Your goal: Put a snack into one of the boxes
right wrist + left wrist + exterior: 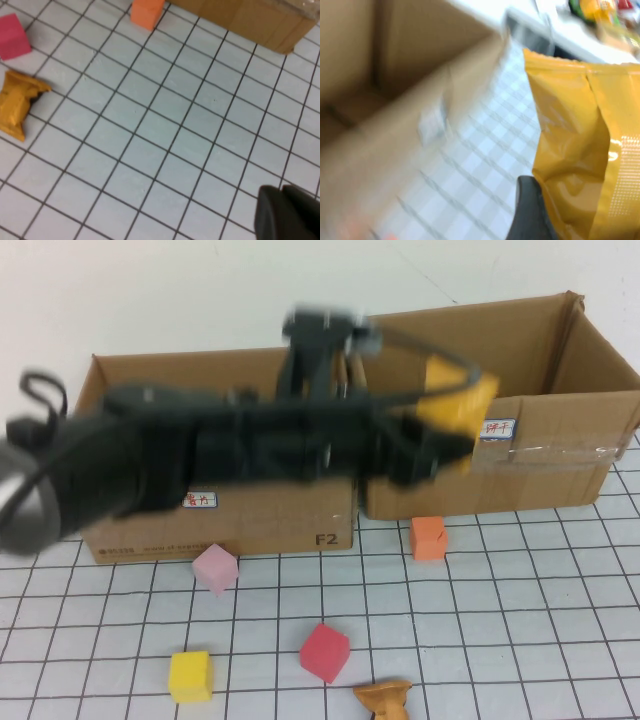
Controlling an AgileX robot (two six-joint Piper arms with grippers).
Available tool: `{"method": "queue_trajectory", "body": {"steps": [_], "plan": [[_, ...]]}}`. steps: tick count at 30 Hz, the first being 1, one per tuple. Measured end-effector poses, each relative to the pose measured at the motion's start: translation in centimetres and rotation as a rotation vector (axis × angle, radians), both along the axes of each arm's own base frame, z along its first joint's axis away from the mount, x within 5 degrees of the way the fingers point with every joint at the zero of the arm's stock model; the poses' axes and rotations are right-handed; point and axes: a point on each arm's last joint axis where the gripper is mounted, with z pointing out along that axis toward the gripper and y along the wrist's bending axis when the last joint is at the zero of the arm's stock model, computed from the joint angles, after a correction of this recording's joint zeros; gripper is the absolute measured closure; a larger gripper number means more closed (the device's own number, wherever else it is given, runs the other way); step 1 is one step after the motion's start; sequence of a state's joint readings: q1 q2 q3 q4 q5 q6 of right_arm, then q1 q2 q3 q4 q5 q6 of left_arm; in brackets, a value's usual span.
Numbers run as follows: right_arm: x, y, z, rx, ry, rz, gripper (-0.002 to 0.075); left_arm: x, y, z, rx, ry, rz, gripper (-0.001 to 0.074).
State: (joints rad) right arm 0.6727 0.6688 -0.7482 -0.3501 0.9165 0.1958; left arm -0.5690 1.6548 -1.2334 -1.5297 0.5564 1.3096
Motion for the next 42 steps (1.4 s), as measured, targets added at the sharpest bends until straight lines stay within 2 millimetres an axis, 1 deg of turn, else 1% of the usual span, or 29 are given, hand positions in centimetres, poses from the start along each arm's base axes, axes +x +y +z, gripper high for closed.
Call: {"method": "queue_trajectory", "body": {"steps": [2,4,7,11,13,14,16,18,19,20,22,23,25,27,29,30,31,32,34,35,37,39,42], "plan": [[0.0,0.1,0.1,0.009,-0.007,0.000,0.0725,1.1,-0.4,1.9,-0.018,-0.070,0.024,0.0320],[0.1,0.1,0.1,0.014,-0.011,0.001,0.0725,2.4,-1.0,3.3,-0.030,-0.127,0.051,0.0320],[0.1,0.1,0.1,0.018,-0.014,0.001,0.0725,4.8,-2.0,4.2,-0.043,-0.181,0.102,0.0320],[0.1,0.1,0.1,0.018,-0.014,0.001,0.0725,8.2,-3.1,4.0,-0.027,-0.256,0.201,0.0320],[0.1,0.1,0.1,0.016,-0.012,0.000,0.0725,9.9,-3.6,3.0,0.002,-0.285,0.247,0.0317],[0.1,0.1,0.1,0.011,-0.008,0.000,0.0725,10.5,-3.8,2.3,0.017,-0.289,0.262,0.0298],[0.0,0.0,0.0,-0.003,0.001,0.001,0.0725,11.4,-4.0,1.6,0.037,-0.296,0.298,0.0202],[-0.1,-0.1,-0.1,-0.013,0.007,0.002,0.0725,11.7,-4.0,1.1,0.054,-0.302,0.306,0.0126],[-0.1,-0.1,-0.1,-0.016,0.009,0.003,0.0725,11.7,-4.0,1.1,0.067,-0.312,0.304,0.0107],[-0.1,-0.1,-0.1,-0.020,0.009,0.006,0.0725,11.7,-4.0,1.3,0.094,-0.344,0.296,0.0110],[-0.1,-0.1,-0.1,-0.025,0.009,0.010,0.0725,11.5,-3.8,1.7,0.111,-0.365,0.291,0.0152],[-0.1,-0.1,-0.1,-0.025,0.009,0.010,0.0725,11.4,-3.7,2.0,0.118,-0.371,0.286,0.0189],[-0.1,-0.1,-0.1,-0.025,0.009,0.010,0.0725,10.8,-3.6,2.7,0.130,-0.364,0.261,0.0281],[-0.1,-0.1,-0.1,-0.027,0.011,0.009,0.0725,9.7,-3.4,3.4,0.173,-0.342,0.195,0.0422],[-0.1,-0.1,-0.2,-0.034,0.015,0.011,0.0725,8.3,-2.8,3.9,0.277,-0.303,0.109,0.0584],[-0.1,-0.2,-0.2,-0.038,0.016,0.012,0.0725,7.5,-2.3,4.2,0.341,-0.267,0.081,0.0636],[-0.1,-0.2,-0.2,-0.044,0.018,0.015,0.0725,6.9,-1.8,4.4,0.397,-0.234,0.068,0.0666],[-0.2,-0.2,-0.2,-0.050,0.019,0.018,0.0725,6.2,-1.2,4.6,0.466,-0.188,0.065,0.0690],[-0.2,-0.2,-0.2,-0.062,0.022,0.025,0.0725,5.2,0.2,4.8,0.581,-0.103,0.080,0.0715],[-0.2,-0.2,-0.3,-0.068,0.022,0.029,0.0725,4.3,1.3,4.5,0.692,0.015,0.092,0.0727],[-0.2,-0.3,-0.3,-0.075,0.023,0.031,0.0725,3.4,2.1,3.8,0.776,0.139,0.082,0.0730],[-0.2,-0.3,-0.3,-0.076,0.025,0.030,0.0725,2.6,2.3,2.6,0.822,0.220,0.060,0.0733],[-0.2,-0.3,-0.3,-0.078,0.027,0.031,0.0725,1.1,1.8,0.7,0.850,0.279,0.046,0.0735]]}}
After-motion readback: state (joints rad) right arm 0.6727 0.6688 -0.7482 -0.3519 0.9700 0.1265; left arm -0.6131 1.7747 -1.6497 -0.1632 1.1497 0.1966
